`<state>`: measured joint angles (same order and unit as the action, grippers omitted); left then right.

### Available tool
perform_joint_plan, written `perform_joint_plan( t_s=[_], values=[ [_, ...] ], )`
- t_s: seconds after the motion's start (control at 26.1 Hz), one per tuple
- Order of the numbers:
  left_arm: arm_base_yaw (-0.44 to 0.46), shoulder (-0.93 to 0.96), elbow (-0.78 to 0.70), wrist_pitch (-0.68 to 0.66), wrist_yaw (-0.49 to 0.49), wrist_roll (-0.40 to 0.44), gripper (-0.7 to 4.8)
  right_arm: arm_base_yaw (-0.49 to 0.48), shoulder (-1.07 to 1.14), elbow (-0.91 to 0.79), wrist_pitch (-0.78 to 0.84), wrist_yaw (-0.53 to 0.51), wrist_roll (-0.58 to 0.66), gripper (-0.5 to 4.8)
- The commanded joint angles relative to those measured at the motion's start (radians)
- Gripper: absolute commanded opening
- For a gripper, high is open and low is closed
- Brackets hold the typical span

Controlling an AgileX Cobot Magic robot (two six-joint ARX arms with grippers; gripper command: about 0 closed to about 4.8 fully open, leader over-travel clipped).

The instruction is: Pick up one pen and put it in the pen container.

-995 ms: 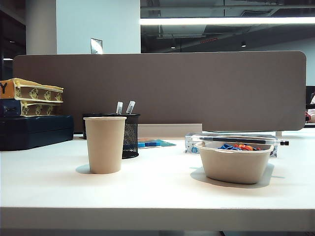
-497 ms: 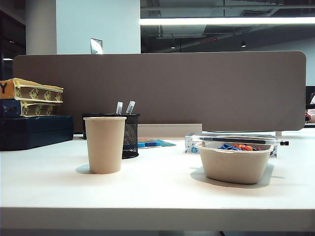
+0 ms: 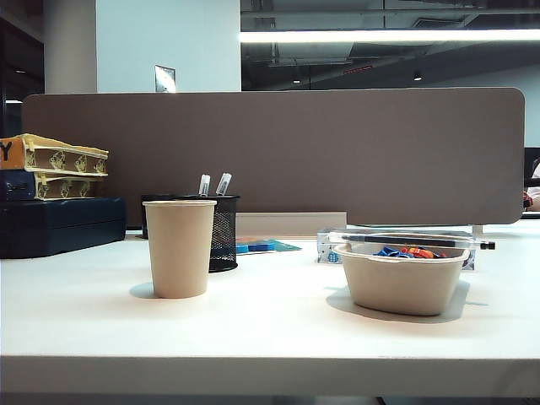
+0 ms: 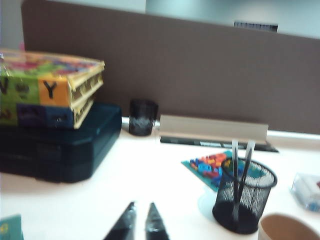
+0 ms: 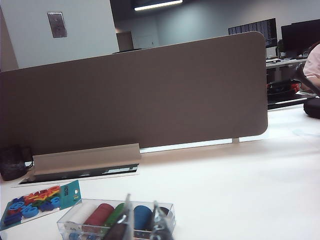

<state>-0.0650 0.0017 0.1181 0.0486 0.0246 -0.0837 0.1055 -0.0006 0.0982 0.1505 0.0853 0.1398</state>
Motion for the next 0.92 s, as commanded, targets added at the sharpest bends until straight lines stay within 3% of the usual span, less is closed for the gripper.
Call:
perform_joint_plan(
  t_s=[0.04, 0.27, 0.92],
  values=[
    [-0.001, 0.001, 0.030, 0.019, 0.008, -0.002, 0.35, 0.002, -0.002, 0.007, 0.008, -0.022, 0.003, 0.55],
    [-0.015, 0.008, 0.085, -0.019, 0.051, 0.005, 0.36, 0.002, 0.002, 0.056, -0.065, -0.043, -0.008, 0.95],
    [-0.074, 0.326, 0.277, 0.010, 0.160, 0.138, 0.36, 0.002, 0.014, 0.182, -0.200, -0.111, -0.048, 0.95]
  ],
)
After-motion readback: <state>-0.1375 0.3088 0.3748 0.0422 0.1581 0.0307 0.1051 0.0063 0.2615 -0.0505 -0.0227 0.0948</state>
